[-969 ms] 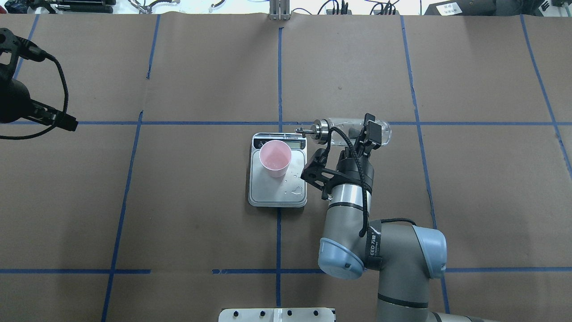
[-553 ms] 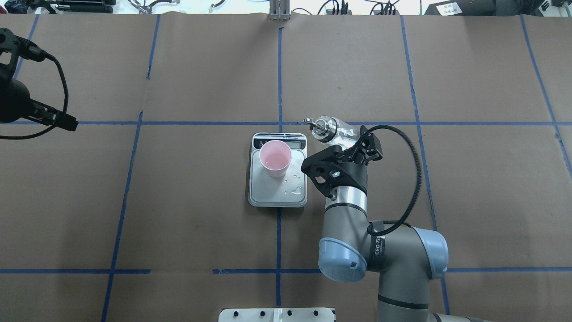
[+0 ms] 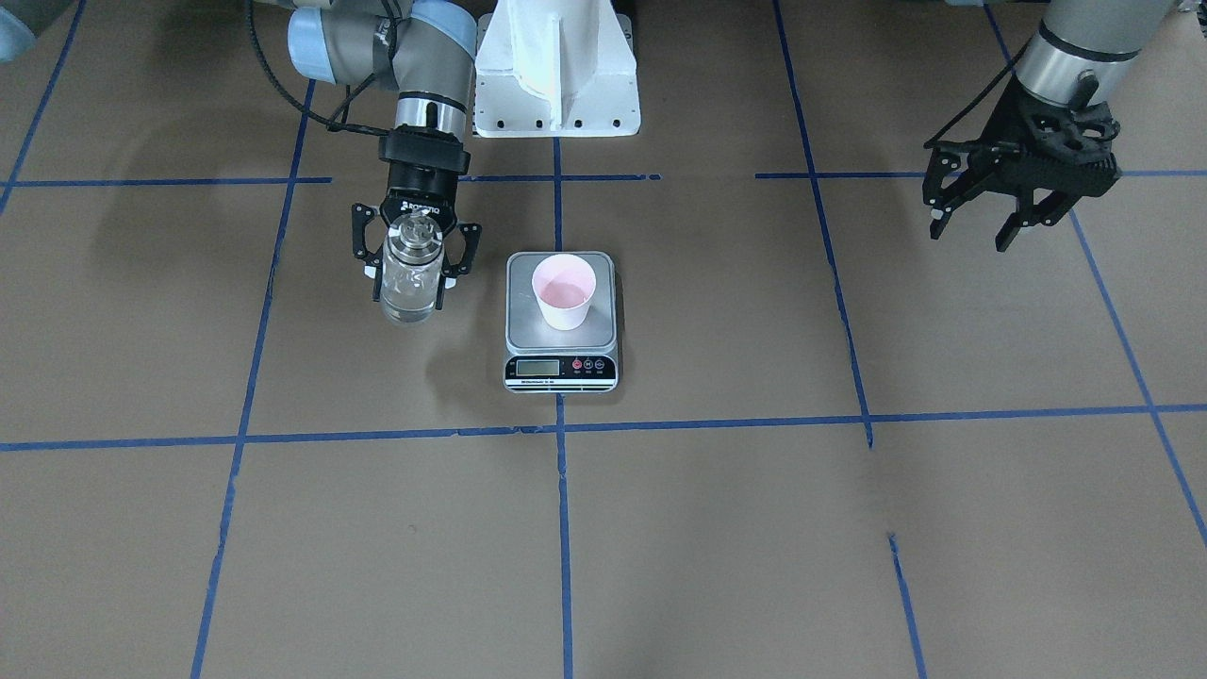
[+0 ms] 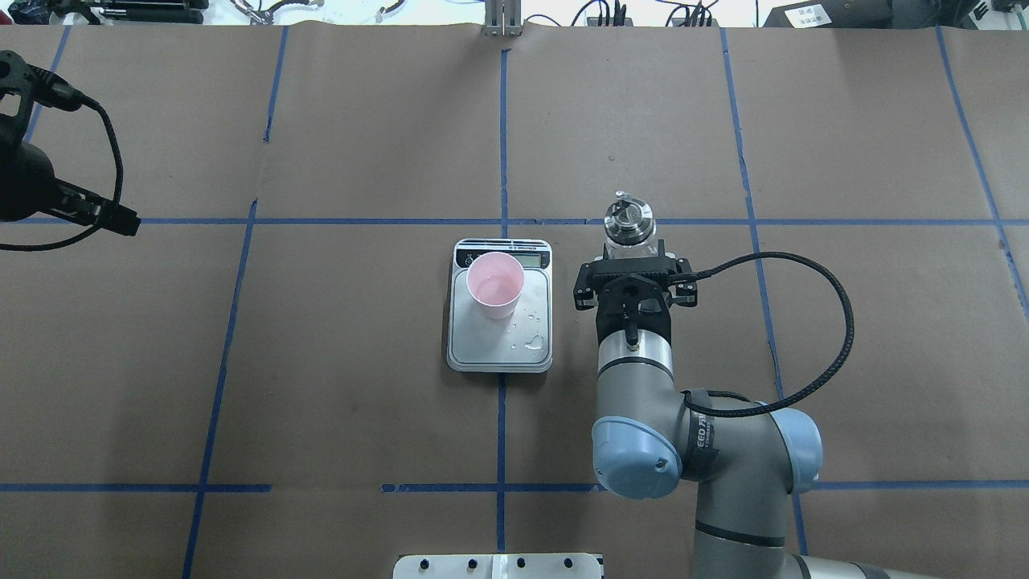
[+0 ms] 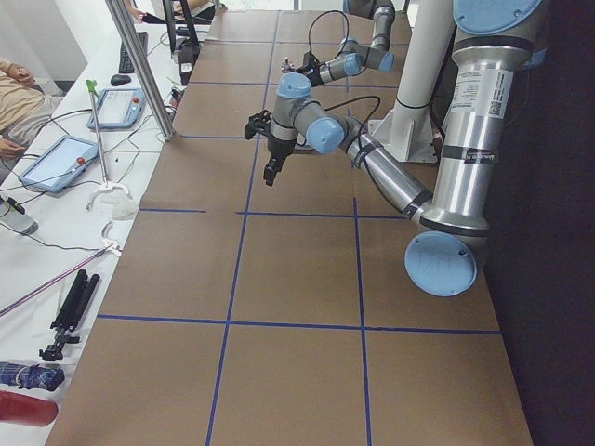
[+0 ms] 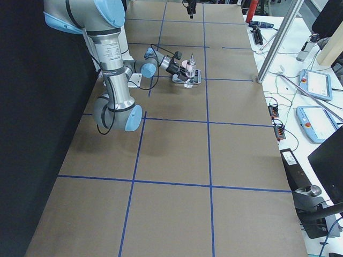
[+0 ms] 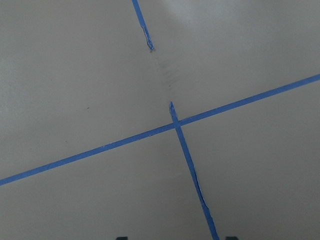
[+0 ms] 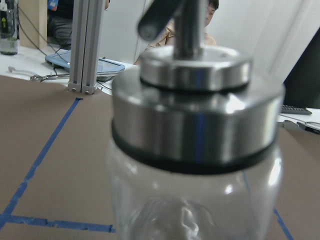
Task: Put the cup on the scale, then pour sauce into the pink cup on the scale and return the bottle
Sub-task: 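Carry the dispenser back with the right gripper and lower it to the table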
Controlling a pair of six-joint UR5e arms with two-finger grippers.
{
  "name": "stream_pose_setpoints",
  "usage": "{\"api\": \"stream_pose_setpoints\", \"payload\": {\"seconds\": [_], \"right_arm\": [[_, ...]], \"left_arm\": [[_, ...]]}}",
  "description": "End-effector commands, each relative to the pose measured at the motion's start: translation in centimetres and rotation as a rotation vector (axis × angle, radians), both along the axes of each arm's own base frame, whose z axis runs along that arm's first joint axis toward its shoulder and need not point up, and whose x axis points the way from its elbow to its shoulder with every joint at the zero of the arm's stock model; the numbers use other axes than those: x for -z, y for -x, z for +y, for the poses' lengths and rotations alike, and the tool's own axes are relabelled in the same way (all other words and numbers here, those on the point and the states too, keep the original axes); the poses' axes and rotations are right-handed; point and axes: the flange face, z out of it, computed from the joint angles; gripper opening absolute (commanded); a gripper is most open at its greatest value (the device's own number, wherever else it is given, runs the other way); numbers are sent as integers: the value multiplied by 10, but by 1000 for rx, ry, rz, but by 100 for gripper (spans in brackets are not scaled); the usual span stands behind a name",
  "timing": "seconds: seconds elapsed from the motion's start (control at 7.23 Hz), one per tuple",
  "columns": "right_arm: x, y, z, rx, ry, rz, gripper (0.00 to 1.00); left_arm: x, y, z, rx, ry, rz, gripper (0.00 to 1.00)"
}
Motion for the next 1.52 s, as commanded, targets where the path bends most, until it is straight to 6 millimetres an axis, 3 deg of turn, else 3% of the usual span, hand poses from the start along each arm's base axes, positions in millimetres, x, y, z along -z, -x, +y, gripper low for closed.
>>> {"api": "stream_pose_setpoints", "payload": {"seconds": [0.0,0.28,0.42,0.69,0.97,1.38], "right_arm": [[-73,-42,2,-42,28,-223,0],[-137,-83,7,-26,45,-238,0],[-148,-91,8,-30,46,-238,0],[-161,-100,11,-31,42,-240,0],[-187,-87,10,-32,50,-192,0],[-183,-87,9,-32,48,-199,0]], "left_arm": [[-1,-1,-1,-1,3,-2,72],[0,-2,-2,0,3,-1,72],[0,-3,-2,-2,1,0,72],[0,-3,-2,-2,1,0,72],[2,-3,-2,-2,-1,2,73],[2,-3,-2,-2,-1,2,73]]}}
